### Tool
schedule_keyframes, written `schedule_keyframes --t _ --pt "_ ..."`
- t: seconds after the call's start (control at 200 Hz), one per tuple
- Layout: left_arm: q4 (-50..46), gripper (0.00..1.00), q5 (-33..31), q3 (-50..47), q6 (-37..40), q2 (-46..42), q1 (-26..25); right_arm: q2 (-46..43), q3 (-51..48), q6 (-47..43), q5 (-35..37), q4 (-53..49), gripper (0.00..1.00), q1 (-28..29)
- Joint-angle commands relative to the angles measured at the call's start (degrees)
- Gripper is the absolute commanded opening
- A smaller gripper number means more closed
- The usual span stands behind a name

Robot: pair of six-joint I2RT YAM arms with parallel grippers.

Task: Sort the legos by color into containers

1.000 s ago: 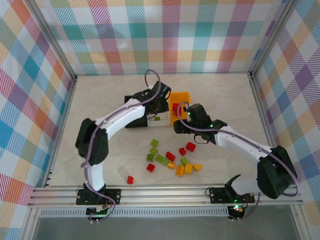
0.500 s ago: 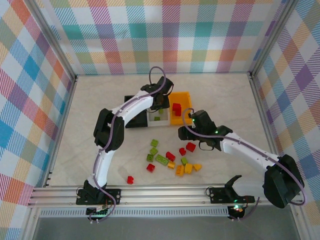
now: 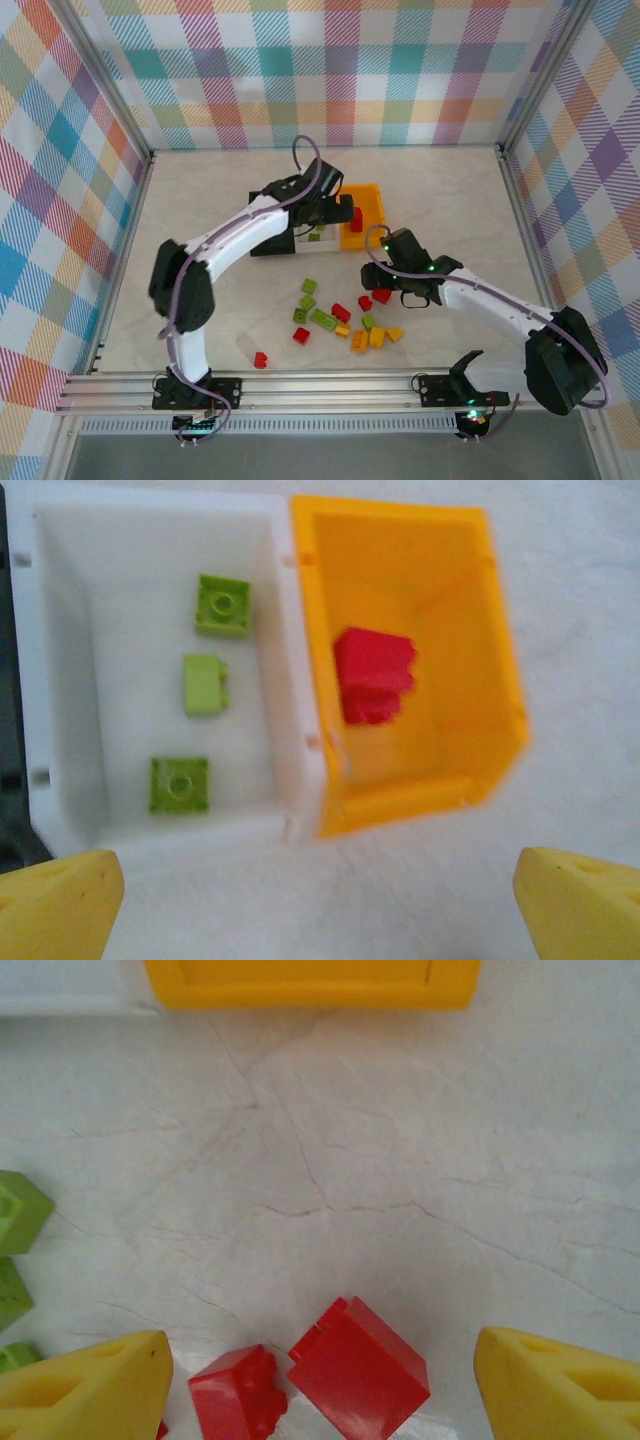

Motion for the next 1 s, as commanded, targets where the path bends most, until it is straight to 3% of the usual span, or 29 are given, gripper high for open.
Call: schedule_keyframes --t 0.0,0.2,0.43,0.595,0.8,0.995 --pt "3.84 1.00 1.74 -10.02 -1.32 -6.85 -1.21 2.65 -1.05 0.91 0.85 -0.22 0.80 -0.52" --pt "6.82 1.00 1.80 -27.32 -4.24 -19.43 -1.31 7.78 -0.89 1.29 1.68 1.80 0.75 -0.58" --pt "4.49 1.00 -0.83 -38.22 -6.88 -31.48 -1.37 9.71 -2.38 1.09 1.17 2.22 0.68 -0.61" --pt "2.01 1.00 -2.80 -41.71 -7.94 -35.95 -1.12 9.69 -2.94 1.52 -0.22 2.62 0.60 -0.61" --pt "1.29 1.00 -3.67 -43.88 -8.38 -38.22 -0.19 8.42 -2.69 1.00 -0.60 2.34 0.42 -0.59" --pt "2.12 1.00 -2.56 -44.54 -7.96 -38.94 0.56 3.00 3.86 -2.25 0.42 -1.37 0.37 -0.70"
